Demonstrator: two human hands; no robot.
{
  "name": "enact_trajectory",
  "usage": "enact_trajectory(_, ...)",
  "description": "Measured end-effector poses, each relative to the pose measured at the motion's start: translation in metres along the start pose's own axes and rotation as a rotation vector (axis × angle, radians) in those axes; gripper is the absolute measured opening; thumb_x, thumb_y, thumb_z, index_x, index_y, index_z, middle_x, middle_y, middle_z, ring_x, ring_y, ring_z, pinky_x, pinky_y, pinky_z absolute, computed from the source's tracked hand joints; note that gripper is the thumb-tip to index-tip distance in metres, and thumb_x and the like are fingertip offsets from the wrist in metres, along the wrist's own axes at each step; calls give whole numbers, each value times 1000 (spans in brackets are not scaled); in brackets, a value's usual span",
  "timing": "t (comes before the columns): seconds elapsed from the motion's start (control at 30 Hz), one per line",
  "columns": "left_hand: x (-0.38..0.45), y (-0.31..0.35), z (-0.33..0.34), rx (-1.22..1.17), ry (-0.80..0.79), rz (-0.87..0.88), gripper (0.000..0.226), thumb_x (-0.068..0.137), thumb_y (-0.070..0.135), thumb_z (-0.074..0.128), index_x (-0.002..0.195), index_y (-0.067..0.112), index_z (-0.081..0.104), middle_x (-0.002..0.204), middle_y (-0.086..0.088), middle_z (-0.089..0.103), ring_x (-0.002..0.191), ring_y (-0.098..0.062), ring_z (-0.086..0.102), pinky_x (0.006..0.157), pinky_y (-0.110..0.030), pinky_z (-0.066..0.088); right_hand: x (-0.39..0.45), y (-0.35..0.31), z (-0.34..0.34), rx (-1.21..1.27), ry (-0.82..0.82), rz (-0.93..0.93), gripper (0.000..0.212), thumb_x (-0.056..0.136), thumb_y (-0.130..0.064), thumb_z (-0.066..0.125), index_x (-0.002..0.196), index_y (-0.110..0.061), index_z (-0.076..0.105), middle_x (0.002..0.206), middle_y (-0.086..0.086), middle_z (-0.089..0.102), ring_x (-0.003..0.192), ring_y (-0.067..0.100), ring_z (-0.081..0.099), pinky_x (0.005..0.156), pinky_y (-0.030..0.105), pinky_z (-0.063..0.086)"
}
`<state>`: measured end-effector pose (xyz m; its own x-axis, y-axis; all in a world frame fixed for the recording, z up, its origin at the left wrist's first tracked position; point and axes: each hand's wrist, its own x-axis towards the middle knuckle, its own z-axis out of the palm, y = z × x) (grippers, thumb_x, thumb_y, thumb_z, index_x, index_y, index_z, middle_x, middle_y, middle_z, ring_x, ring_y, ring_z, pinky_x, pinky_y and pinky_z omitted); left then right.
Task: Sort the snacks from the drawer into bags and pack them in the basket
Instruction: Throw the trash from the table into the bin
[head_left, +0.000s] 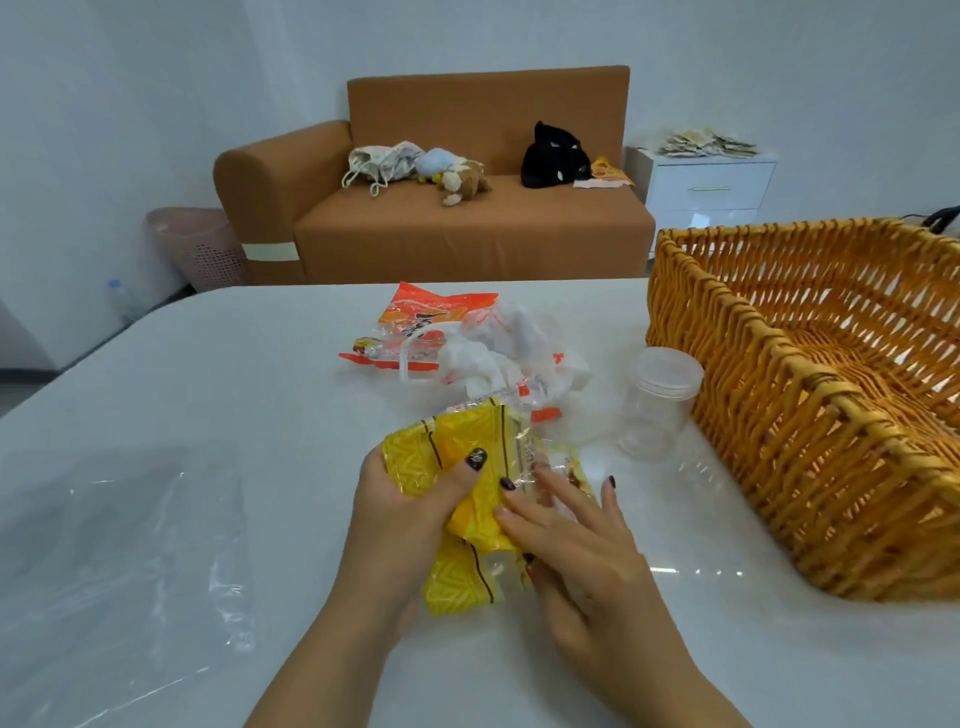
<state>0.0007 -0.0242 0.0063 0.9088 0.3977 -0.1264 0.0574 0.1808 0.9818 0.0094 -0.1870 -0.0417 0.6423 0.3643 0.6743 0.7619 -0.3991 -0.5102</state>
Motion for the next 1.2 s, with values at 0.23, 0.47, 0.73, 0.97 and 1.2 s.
enact_trajectory(0.23,15,6,-3,-231,21,-34,28,88,4,61,115,11,66,98,-7,76,78,-20,74,55,-31,57,47,-2,-22,456,188,734,35,84,-21,70,116,-32,60,114,-20,63,103,-10,58,86,22,55)
enact_trajectory(0.47,39,3,6,-375,31,-222,27,86,18,64,112,12,70,99,-12,75,83,-26,74,62,-38,59,73,2,-4,577,160,750,19,81,-5,68,82,-24,72,80,7,71,77,33,66,67,46,56)
enact_trajectory(0.73,51,13,10,-476,14,-386,27,89,24,61,113,14,70,102,-12,75,88,-28,74,68,-42,59,88,8,10,570,198,756,44,82,5,64,88,-38,72,79,2,69,61,9,59,56,31,52)
enact_trajectory(0.97,42,63,13,-379,-69,-650,52,101,50,31,124,17,64,114,-9,72,106,-28,69,84,-43,54,94,-12,5,-37,104,537,28,82,-5,58,101,-20,70,81,-17,60,71,-1,52,63,6,37)
enact_trajectory(1.2,39,139,27,-285,-127,-706,50,99,50,36,132,20,60,119,-7,70,109,-28,67,95,-47,51,139,-50,-38,-221,-22,463,38,86,-19,49,118,-11,68,108,-1,69,92,10,60,69,17,48)
